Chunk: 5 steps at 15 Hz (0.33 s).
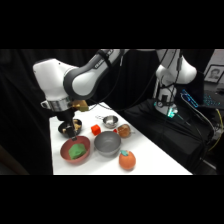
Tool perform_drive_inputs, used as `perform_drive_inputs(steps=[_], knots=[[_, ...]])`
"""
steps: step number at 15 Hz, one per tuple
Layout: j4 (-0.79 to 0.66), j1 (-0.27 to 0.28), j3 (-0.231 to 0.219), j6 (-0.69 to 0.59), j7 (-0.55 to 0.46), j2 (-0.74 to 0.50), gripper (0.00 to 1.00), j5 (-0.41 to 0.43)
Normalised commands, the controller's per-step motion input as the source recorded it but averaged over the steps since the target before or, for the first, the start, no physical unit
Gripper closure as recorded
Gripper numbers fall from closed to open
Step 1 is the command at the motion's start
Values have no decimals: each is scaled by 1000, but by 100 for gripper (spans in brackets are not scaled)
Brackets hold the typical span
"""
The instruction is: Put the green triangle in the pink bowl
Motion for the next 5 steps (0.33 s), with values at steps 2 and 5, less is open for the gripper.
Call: perform_drive_inputs(steps=[2, 5], knots=[[-378, 101, -81, -128, 149, -464, 0, -41], [-307, 62, -40, -148, 80, -392, 0, 18]])
